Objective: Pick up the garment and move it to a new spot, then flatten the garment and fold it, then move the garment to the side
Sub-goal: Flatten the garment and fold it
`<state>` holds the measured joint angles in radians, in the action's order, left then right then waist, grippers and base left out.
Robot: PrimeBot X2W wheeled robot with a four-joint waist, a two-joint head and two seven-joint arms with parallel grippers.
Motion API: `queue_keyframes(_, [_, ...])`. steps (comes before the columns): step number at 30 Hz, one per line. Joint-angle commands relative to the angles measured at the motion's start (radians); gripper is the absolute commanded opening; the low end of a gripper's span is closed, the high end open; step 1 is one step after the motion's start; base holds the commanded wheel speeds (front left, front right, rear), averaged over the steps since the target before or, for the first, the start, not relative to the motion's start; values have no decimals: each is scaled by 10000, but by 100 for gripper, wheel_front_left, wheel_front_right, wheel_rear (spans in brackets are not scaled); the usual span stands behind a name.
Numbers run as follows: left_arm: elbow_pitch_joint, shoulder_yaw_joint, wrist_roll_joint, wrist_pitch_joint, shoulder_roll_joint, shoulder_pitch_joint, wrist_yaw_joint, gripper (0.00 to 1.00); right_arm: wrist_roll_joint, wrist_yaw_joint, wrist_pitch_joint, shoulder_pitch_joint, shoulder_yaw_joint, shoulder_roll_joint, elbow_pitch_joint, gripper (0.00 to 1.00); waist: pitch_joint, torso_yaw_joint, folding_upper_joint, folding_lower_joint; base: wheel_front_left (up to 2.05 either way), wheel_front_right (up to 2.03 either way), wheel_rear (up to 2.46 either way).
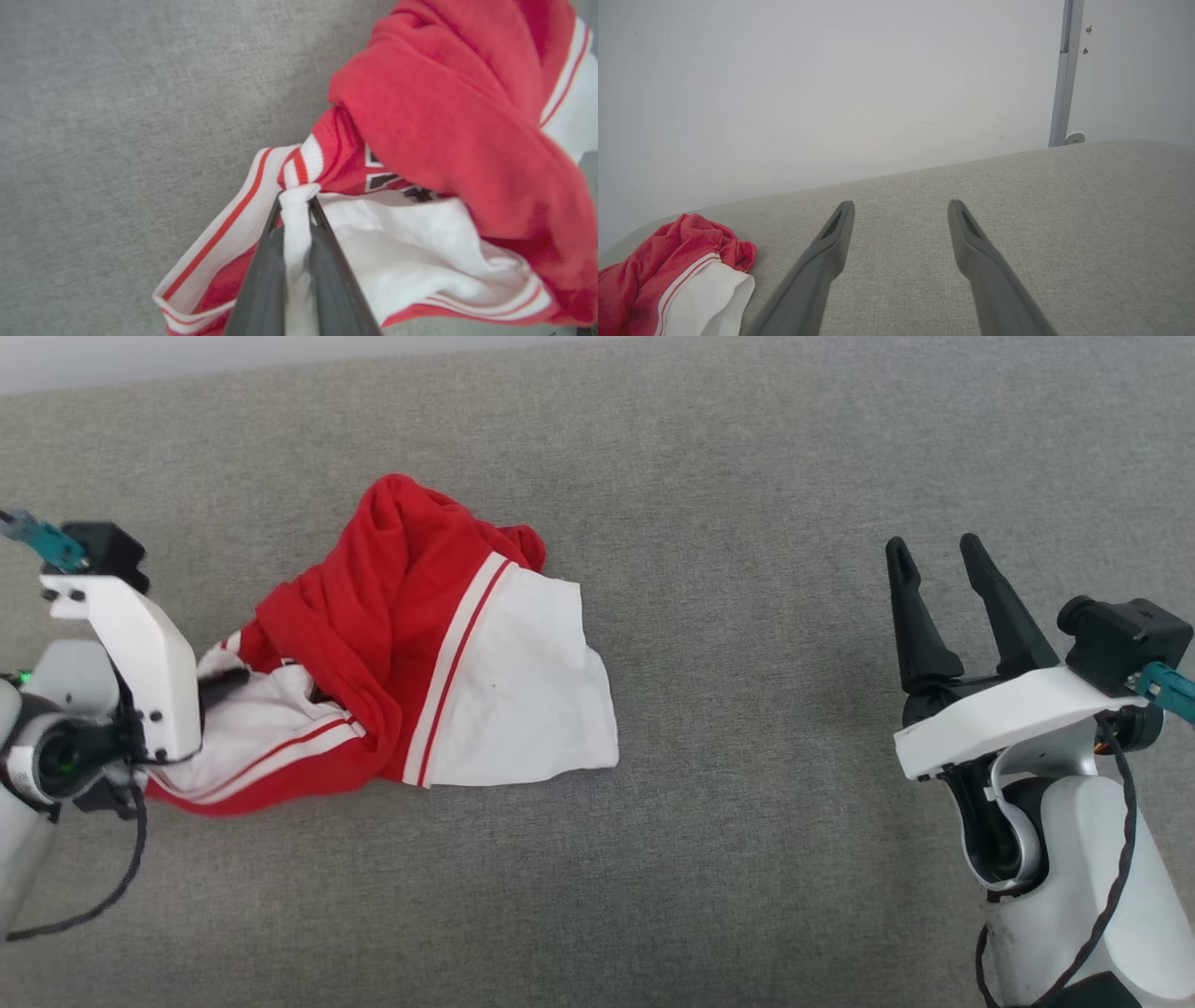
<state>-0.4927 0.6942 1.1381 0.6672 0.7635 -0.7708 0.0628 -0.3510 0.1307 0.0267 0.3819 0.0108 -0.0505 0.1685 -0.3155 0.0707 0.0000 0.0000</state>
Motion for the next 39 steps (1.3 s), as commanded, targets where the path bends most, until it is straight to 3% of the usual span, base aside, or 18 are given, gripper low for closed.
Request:
queue_keyframes(1, [73,-111,163,29,79,-182,-92,0,42,1,29,105,-24,-3,-7,100,10,-38,0,0,0,0,0])
queue_keyframes(7, [503,-630,588,-120,238,-19,-611,0,82,1,-55,-9,-105,-3,-42,100,107,-173,0,0,0,0,0])
queue_keyframes(15, [1384,-782,719,-470,559,815,-941,0,74,1,-278,-162,75,-3,-39,100,235,-381,0,0,0,0,0])
queue_keyframes(16, [1509,-796,554,-714,584,838,-916,4,87,1,-299,-162,109,-3,-46,100,250,-415,0,0,0,0,0])
queue_keyframes(17, [1598,-807,435,-968,595,888,-882,42,99,1,-333,-161,161,-3,-51,100,269,-454,0,0,0,0,0])
queue_keyframes(18, [1637,-809,321,-1229,593,962,-838,98,99,1,-379,-156,222,-4,-55,100,295,-494,0,0,0,0,0])
queue_keyframes(24, [1818,-943,-100,-2471,452,1233,-629,100,194,1,-724,-176,672,-3,22,100,540,-801,0,0,0,0,0])
queue_keyframes(27, [2092,-1068,-520,-3678,404,1506,-529,100,264,1,-1090,-180,925,-3,96,100,700,-1101,0,0,0,0,0])
queue_keyframes(33, [2474,-1287,-1173,-5525,249,2002,-675,100,298,1,-1792,-147,1134,-3,232,100,886,-1607,0,0,0,0,0])
queue_keyframes(39, [2954,-1544,-1896,-7665,32,2836,-1107,100,379,1,-3000,-16,1493,-82,444,100,1051,-2274,0,0,0,0,0])
